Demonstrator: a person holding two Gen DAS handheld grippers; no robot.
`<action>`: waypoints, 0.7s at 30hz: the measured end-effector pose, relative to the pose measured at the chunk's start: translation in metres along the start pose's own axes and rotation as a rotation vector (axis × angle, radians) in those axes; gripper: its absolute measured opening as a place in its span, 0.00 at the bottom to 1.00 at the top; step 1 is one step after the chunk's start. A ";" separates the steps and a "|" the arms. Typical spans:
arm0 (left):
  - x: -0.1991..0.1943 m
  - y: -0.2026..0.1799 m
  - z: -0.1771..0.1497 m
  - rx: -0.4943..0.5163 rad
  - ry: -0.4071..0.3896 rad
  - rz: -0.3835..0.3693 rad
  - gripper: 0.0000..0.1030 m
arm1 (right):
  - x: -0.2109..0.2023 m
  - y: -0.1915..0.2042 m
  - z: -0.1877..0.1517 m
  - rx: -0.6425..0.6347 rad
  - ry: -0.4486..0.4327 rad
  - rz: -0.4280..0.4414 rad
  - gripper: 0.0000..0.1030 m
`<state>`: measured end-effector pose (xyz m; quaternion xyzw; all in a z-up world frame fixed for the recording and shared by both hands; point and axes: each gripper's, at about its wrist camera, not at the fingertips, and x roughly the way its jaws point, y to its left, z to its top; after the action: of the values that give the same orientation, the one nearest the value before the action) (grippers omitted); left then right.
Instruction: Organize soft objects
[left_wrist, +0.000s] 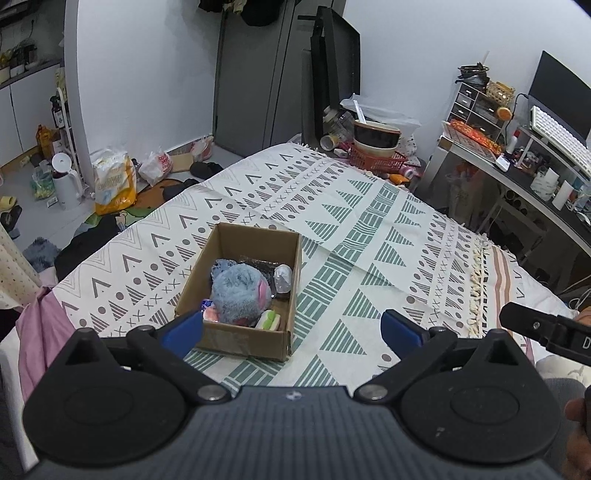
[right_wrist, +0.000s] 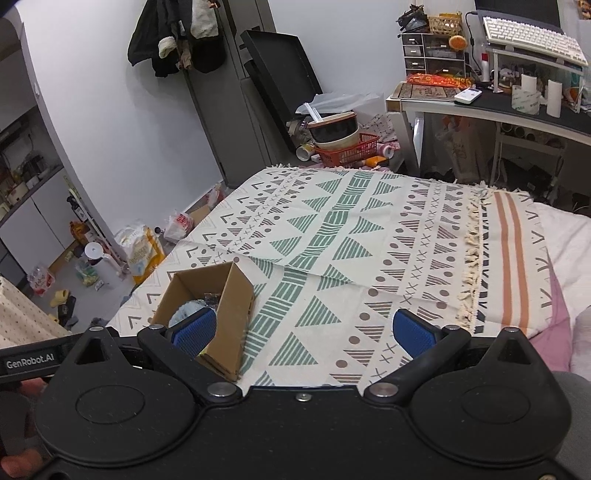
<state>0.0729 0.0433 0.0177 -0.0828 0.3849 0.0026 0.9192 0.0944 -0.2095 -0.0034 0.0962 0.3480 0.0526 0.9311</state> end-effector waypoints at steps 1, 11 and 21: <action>-0.002 0.000 -0.002 0.002 -0.001 -0.001 0.99 | -0.002 0.000 -0.001 -0.003 -0.002 -0.004 1.00; -0.019 0.004 -0.016 0.037 -0.014 0.024 0.99 | -0.021 0.000 -0.017 -0.044 -0.011 -0.020 1.00; -0.037 0.007 -0.027 0.057 -0.034 0.045 0.99 | -0.036 0.002 -0.024 -0.076 -0.025 -0.015 1.00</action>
<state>0.0278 0.0479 0.0245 -0.0480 0.3710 0.0139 0.9273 0.0515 -0.2103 0.0018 0.0588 0.3348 0.0575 0.9387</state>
